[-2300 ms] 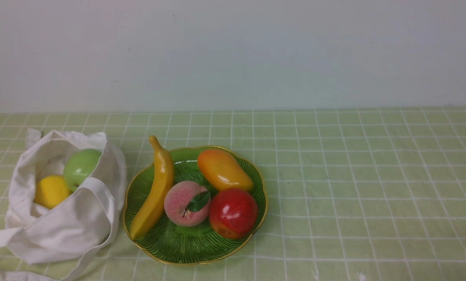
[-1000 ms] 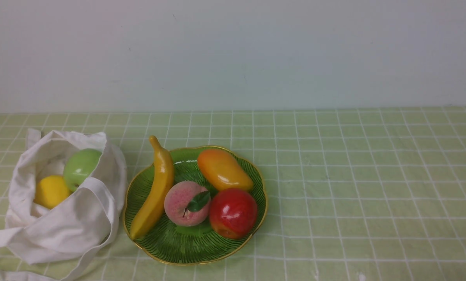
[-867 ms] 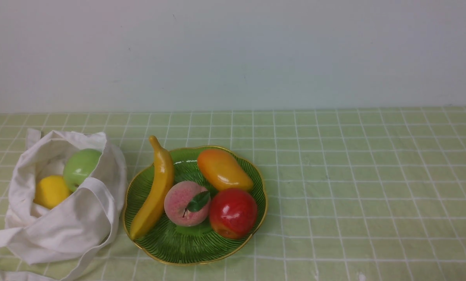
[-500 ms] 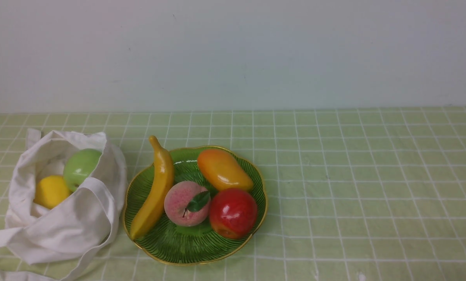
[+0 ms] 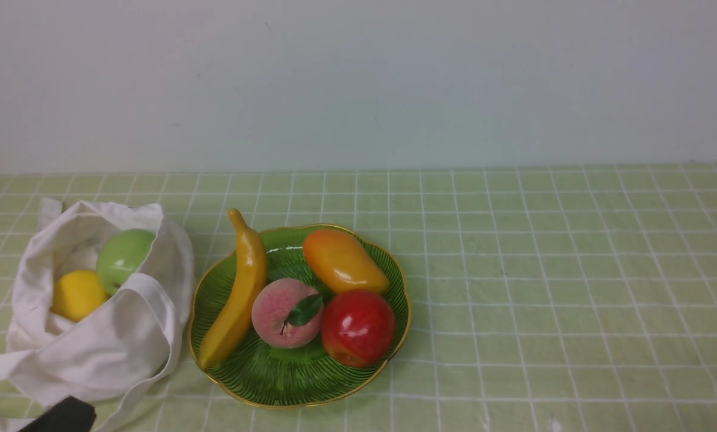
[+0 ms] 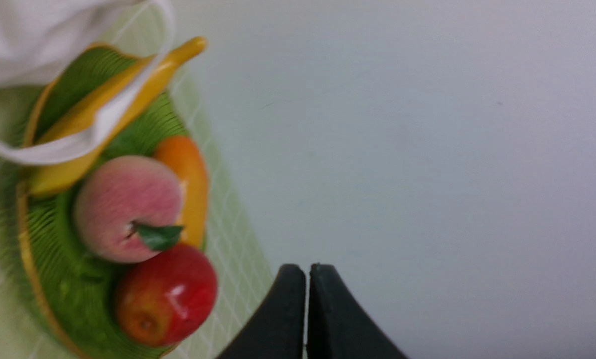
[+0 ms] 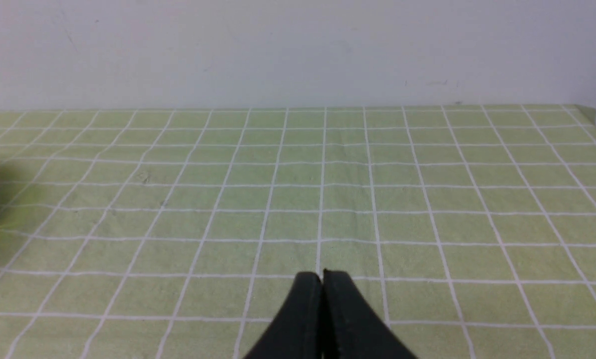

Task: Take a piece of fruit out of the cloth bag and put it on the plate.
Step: Use the left arm to grab an apple from the bag

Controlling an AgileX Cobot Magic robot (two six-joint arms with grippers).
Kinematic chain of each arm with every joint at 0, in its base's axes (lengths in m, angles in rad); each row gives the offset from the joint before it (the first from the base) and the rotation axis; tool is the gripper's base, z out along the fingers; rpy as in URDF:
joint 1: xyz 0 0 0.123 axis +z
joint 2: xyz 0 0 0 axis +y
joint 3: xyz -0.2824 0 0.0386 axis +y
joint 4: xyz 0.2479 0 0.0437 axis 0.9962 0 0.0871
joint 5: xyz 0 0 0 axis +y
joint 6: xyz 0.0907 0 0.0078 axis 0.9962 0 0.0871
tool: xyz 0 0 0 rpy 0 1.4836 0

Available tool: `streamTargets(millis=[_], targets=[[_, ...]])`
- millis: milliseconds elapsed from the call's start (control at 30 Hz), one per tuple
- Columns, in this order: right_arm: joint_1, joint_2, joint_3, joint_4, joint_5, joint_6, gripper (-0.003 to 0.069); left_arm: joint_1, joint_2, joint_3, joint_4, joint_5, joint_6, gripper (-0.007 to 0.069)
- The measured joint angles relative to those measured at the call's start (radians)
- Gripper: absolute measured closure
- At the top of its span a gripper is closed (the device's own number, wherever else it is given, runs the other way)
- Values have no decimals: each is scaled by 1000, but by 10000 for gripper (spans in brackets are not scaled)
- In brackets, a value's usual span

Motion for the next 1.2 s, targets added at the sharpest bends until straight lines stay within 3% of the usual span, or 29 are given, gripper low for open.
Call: streamTargets(millis=[100, 200, 367, 400, 433, 600, 833, 967, 1200], targets=[[0, 0, 0, 0, 0, 0, 673, 0, 12, -61, -2, 2, 56, 632], [0, 0, 0, 0, 0, 0, 673, 0, 158, -247, 36, 99, 225, 632], [0, 0, 0, 0, 0, 0, 673, 0, 426, -448, 207, 381, 326, 632], [0, 0, 0, 0, 0, 0, 673, 0, 579, -557, 328, 500, 329, 632], [0, 0, 0, 0, 0, 0, 673, 0, 594, -568, 343, 509, 326, 632], [0, 0, 0, 0, 0, 0, 673, 0, 927, -845, 790, 631, 190, 631], [0, 0, 0, 0, 0, 0, 673, 0, 1199, -1032, 1213, 689, -62, 570], [0, 0, 0, 0, 0, 0, 673, 0, 1286, -1054, 1273, 689, -140, 508], [0, 0, 0, 0, 0, 0, 673, 0, 1473, -1127, 1257, 652, -240, 290]])
